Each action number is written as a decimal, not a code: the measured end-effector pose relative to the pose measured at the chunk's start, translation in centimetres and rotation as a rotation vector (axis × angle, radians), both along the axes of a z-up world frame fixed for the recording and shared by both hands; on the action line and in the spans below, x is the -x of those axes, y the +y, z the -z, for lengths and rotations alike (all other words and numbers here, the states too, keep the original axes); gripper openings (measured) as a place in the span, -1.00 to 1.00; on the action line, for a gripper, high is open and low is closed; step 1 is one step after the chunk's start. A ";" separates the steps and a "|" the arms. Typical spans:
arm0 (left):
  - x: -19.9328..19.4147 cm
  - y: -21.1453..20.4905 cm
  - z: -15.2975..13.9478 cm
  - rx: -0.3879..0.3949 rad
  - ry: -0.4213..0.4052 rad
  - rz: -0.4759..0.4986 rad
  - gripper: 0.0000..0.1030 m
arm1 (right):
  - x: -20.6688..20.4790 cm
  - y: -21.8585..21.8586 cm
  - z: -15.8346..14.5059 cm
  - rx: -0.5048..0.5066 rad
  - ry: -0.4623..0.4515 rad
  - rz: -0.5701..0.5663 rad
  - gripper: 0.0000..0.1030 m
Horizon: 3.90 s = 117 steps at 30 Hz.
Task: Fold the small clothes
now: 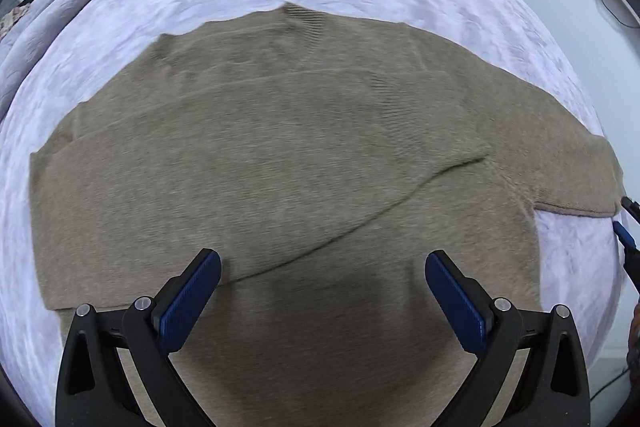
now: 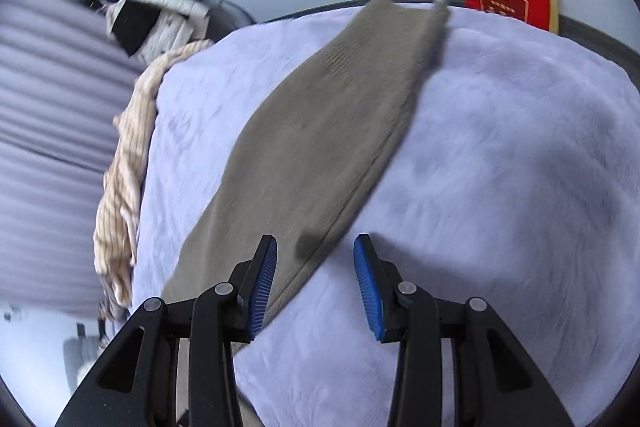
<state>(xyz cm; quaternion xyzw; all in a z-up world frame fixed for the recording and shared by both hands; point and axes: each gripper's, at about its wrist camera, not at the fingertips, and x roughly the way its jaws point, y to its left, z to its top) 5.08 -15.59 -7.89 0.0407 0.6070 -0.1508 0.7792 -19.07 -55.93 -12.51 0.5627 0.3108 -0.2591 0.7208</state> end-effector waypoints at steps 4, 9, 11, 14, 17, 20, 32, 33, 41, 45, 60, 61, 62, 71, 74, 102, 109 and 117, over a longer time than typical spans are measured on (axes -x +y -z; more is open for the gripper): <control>0.1 -1.6 0.1 0.016 0.014 0.028 0.99 | -0.1 -2.5 1.6 -0.086 -0.085 0.075 -0.15; 0.5 -1.8 0.6 -0.017 0.007 0.026 0.99 | -2.4 -2.5 2.5 -0.165 -0.151 0.053 -0.78; 0.4 -1.1 0.7 0.000 0.029 0.015 0.99 | -4.0 -1.3 1.7 -0.154 -0.180 0.006 -0.78; 0.6 0.7 0.0 0.017 0.006 -0.003 0.99 | -7.6 0.6 -0.8 -0.095 -0.226 -0.122 -0.79; 0.8 3.3 -1.1 0.022 -0.028 -0.018 0.99 | -12.7 4.0 -4.0 0.000 -0.258 -0.293 -0.78; 0.8 5.9 -2.0 0.008 -0.064 -0.050 0.99 | -17.7 9.0 -6.6 0.065 -0.300 -0.476 -0.78; 1.8 17.2 -1.3 -0.043 -0.057 -0.282 0.99 | -28.8 36.4 -0.4 0.185 -0.046 -1.159 -0.75; 2.1 18.1 -1.1 -0.044 -0.052 -0.297 0.99 | -29.1 37.2 1.3 0.178 0.026 -1.169 -0.75; 3.6 22.2 -0.1 0.002 -0.036 -0.367 0.99 | -27.8 33.1 0.3 0.051 -0.095 -0.917 -0.28; 3.6 23.4 -0.9 0.070 -0.055 -0.388 0.99 | -29.6 35.3 -2.2 0.141 -0.104 -0.996 -0.84; 1.5 23.2 0.3 0.264 0.021 -0.416 0.99 | -24.5 47.9 -1.5 0.700 0.030 -1.567 -0.41; 1.2 22.9 0.5 0.272 0.028 -0.414 0.99 | -24.4 47.0 -1.6 0.672 0.035 -1.538 -0.40; 0.9 22.6 0.7 0.284 0.033 -0.411 0.99 | -24.1 45.8 -1.6 0.630 0.040 -1.499 -0.40; -3.6 21.4 2.9 0.440 0.121 -0.466 0.99 | -20.2 32.3 0.6 0.132 0.026 -1.044 -0.40; -5.4 21.3 3.1 0.448 0.113 -0.500 0.99 | -18.3 27.1 1.8 -0.010 -0.013 -0.827 -0.35; -0.7 26.0 0.6 0.136 0.003 -0.431 -0.74 | -17.9 19.2 4.9 -0.088 -0.020 -0.644 -0.86; 1.1 28.7 0.9 -0.006 0.019 -0.458 0.86 | -16.6 24.1 1.8 -0.147 -0.085 -0.788 -0.01; 3.4 26.9 0.9 -0.104 -0.029 -0.355 0.95 | -20.4 36.5 3.7 -0.340 -0.149 -0.955 -0.01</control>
